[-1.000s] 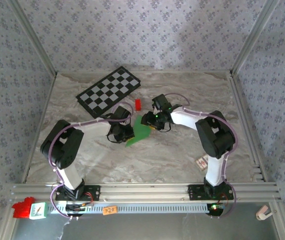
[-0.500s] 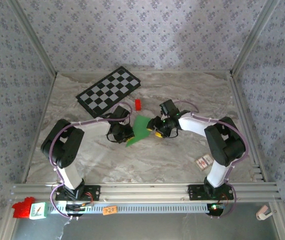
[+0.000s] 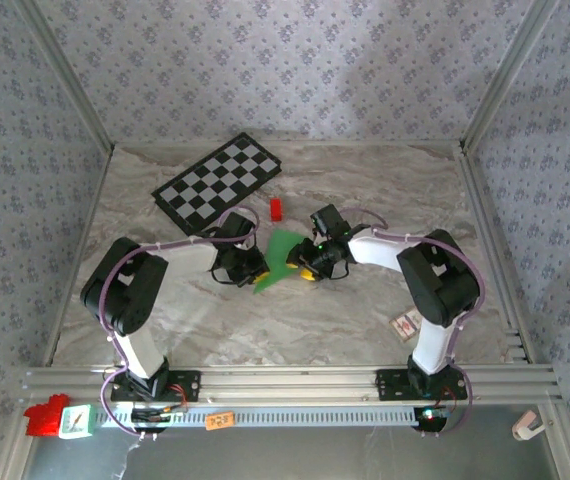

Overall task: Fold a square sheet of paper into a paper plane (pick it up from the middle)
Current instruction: Fold the wing for the fifth time at the center of the table.

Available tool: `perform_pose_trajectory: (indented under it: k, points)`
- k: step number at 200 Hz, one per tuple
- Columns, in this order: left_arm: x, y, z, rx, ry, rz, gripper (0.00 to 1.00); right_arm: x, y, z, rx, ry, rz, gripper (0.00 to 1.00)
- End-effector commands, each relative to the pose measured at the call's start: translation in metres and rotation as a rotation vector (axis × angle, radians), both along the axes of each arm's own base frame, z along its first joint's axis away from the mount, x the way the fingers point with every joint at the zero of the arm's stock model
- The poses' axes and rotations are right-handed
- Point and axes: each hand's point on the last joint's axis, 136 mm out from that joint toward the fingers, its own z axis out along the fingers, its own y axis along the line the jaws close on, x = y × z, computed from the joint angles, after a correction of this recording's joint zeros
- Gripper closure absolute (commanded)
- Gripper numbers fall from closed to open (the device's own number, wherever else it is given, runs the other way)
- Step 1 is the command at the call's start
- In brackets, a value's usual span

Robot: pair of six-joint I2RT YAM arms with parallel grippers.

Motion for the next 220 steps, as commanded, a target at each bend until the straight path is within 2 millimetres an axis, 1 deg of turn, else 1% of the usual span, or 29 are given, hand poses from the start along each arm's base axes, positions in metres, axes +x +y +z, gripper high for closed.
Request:
perform_pose_trajectory:
  k: [1, 52, 102, 142, 162, 188, 220]
  points:
    - [-0.017, 0.013, -0.025, 0.056, 0.086, 0.011, 0.86, 0.0, 0.006, -0.005, 0.022, 0.03, -0.001, 0.54]
    - [-0.019, 0.015, -0.026, 0.067, 0.091, 0.01, 0.86, 0.009, 0.01, -0.004, 0.065, 0.0, -0.016, 0.58]
    - [-0.021, 0.02, -0.03, 0.078, 0.101, 0.018, 0.86, 0.022, 0.006, -0.001, 0.108, -0.049, -0.041, 0.61]
    - [-0.021, 0.021, -0.03, 0.076, 0.1, 0.02, 0.86, 0.025, 0.007, 0.001, 0.14, -0.076, -0.031, 0.69]
    - [-0.019, 0.019, -0.027, 0.068, 0.092, 0.016, 0.86, 0.023, 0.006, -0.003, 0.134, -0.054, -0.035, 0.73]
    - [-0.016, 0.017, -0.022, 0.062, 0.078, 0.011, 0.85, 0.022, 0.007, -0.002, 0.141, -0.047, -0.033, 0.77]
    - [-0.007, 0.013, -0.007, 0.045, 0.026, -0.004, 0.81, 0.021, 0.005, -0.003, 0.127, -0.042, -0.035, 0.86]
